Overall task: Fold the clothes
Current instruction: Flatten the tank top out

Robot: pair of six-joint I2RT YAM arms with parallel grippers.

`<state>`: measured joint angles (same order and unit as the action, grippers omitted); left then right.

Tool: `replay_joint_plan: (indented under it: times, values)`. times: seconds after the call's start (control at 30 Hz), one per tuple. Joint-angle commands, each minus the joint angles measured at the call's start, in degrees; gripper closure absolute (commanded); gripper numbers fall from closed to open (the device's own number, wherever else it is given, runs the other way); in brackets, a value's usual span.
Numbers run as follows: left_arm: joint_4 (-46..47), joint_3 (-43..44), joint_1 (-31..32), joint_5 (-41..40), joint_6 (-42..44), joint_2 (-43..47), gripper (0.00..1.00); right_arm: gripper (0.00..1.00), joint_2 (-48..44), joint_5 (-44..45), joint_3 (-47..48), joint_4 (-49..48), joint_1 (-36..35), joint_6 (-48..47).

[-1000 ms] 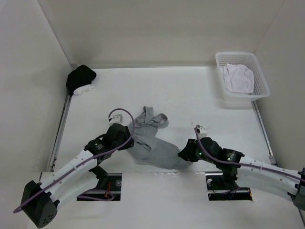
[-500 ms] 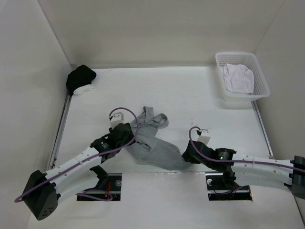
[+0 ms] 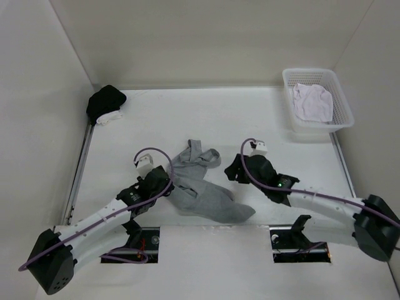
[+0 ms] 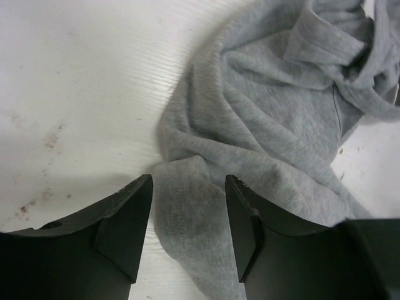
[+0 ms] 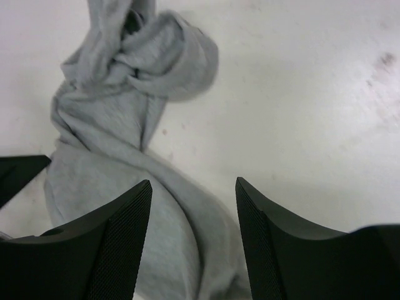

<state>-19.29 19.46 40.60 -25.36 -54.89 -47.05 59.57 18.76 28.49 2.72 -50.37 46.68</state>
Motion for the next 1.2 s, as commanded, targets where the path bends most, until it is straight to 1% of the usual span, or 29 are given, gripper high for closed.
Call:
replay_joint_plan:
  times: [0.0, 0.1, 0.17, 0.23, 0.3, 0.4, 0.43, 0.47, 0.5, 0.53, 0.57, 0.6, 0.63, 0.7, 0.8, 0.93, 1.03, 1.07, 1.1, 1.13, 1.17]
  values:
    - [-1.8, -1.7, 0.6, -5.8, -7.7, 2.0, 0.50, 0.38, 11.2, -13.6, 6.3, -17.8, 4.3, -6.9]
    - [-0.8, -3.4, 0.1, -5.7, -9.3, 2.9, 0.45, 0.35, 23.3, -17.3, 11.5, -24.4, 6.6, -7.0]
    - [1.5, -4.6, 0.0, -3.8, -9.2, 3.0, 0.46, 0.35, 30.3, -18.1, 15.5, -26.3, 7.6, -6.2]
    - [4.4, -5.9, -0.3, -1.5, -8.7, 3.3, 0.52, 0.36, 35.8, -17.8, 19.0, -27.2, 8.0, -4.9]
    - [7.7, -7.1, -0.6, 0.8, -8.4, 3.4, 0.62, 0.39, 39.5, -16.7, 21.6, -26.5, 8.3, -3.7]
    - [10.2, -7.5, -0.8, 2.8, -7.3, 3.5, 0.74, 0.42, 42.1, -14.2, 23.6, -25.6, 8.8, -2.7]
    - [10.5, -7.4, -0.8, 3.1, -6.9, 3.5, 0.79, 0.46, 42.6, -13.4, 24.1, -24.9, 8.8, -2.8]
    - [10.6, -7.2, -0.9, 3.4, -6.5, 3.7, 0.83, 0.55, 42.8, -12.7, 24.6, -24.3, 9.0, -2.9]
    - [10.6, -7.0, -0.9, 3.7, -6.2, 4.0, 0.87, 0.69, 43.3, -12.3, 25.1, -23.6, 9.4, -2.9]
    - [10.6, -6.7, -1.0, 3.8, -5.8, 4.3, 0.90, 0.80, 43.8, -12.1, 25.8, -23.1, 9.9, -3.0]
    - [10.6, -6.5, -1.1, 3.9, -5.5, 4.8, 0.92, 0.88, 44.7, -12.3, 26.9, -22.9, 10.6, -3.0]
    - [10.6, -6.2, -1.2, 4.1, -5.2, 5.2, 0.93, 0.94, 45.9, -12.9, 28.3, -22.6, 11.4, -3.2]
    - [10.6, -5.8, -1.3, 4.1, -4.8, 5.5, 0.94, 0.97, 46.9, -13.3, 29.9, -22.4, 12.3, -3.3]
    - [10.5, -4.5, -1.7, 4.1, -3.8, 5.7, 0.95, 1.00, 48.8, -13.6, 33.2, -22.3, 14.5, -3.5]
    - [10.6, -2.2, -2.8, 4.1, -2.0, 5.4, 0.95, 1.00, 51.6, -13.8, 41.4, -20.8, 19.5, -3.5]
    - [10.9, 0.9, -5.5, 4.1, 0.6, 5.1, 0.95, 1.00, 53.1, -13.2, 54.4, -14.9, 26.5, -3.9]
    - [10.6, 1.5, -7.1, 4.1, 1.1, 6.3, 0.95, 1.00, 55.9, -13.1, 64.1, -10.3, 29.8, -5.4]
    - [10.3, 1.1, -7.3, 4.1, 1.0, 6.7, 0.96, 0.97, 58.0, -13.7, 68.3, -8.2, 30.6, -6.3]
    - [10.1, 0.7, -7.6, 4.1, 0.8, 7.1, 0.96, 0.92, 60.3, -14.2, 72.5, -6.1, 31.0, -7.5]
    - [9.7, 0.1, -7.8, 4.1, 0.4, 7.5, 0.97, 0.83, 63.0, -15.3, 76.3, -3.8, 31.3, -8.6]
    - [9.3, -0.4, -7.9, 4.1, -0.1, 7.8, 0.97, 0.68, 65.5, -16.9, 79.9, -1.2, 31.4, -9.6]
